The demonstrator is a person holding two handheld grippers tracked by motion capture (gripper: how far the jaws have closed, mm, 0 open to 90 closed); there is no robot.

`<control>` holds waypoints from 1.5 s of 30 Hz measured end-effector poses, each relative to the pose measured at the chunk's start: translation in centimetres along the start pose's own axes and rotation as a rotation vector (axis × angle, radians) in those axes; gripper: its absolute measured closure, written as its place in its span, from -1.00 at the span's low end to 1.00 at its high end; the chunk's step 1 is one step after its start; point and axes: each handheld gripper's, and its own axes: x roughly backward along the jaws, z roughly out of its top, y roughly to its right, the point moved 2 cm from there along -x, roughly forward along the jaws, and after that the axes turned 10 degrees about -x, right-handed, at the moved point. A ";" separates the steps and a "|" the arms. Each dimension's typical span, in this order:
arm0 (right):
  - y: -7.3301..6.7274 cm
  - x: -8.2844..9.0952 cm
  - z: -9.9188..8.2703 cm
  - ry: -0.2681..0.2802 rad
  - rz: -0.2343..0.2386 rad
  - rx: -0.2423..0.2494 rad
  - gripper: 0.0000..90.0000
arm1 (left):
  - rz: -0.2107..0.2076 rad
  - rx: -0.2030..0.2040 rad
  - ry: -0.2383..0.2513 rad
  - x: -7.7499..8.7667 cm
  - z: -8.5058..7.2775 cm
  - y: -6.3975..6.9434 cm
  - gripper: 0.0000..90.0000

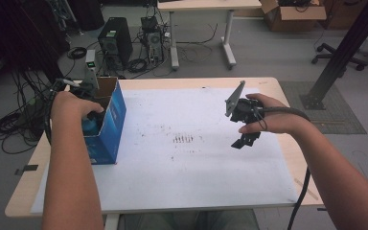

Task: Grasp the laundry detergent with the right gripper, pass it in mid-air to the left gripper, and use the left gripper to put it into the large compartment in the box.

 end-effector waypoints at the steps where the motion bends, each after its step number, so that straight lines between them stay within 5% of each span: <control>1: 0.0 0.0 0.0 0.003 0.000 -0.001 -0.92 | 0.007 0.001 0.001 0.1 0.0 0.0 -0.36; 21: -0.4 0.3 0.1 0.012 -0.006 0.008 -0.92 | 0.066 0.007 0.043 2.9 -0.6 0.7 -0.73; 31: -0.6 0.3 0.3 0.012 -0.008 0.011 -0.92 | 0.101 -0.074 0.075 5.2 -0.8 2.6 -0.83; 45: -0.5 0.9 0.0 0.025 -0.015 -0.001 -0.92 | 0.162 -0.255 0.102 8.7 -0.7 8.3 -0.90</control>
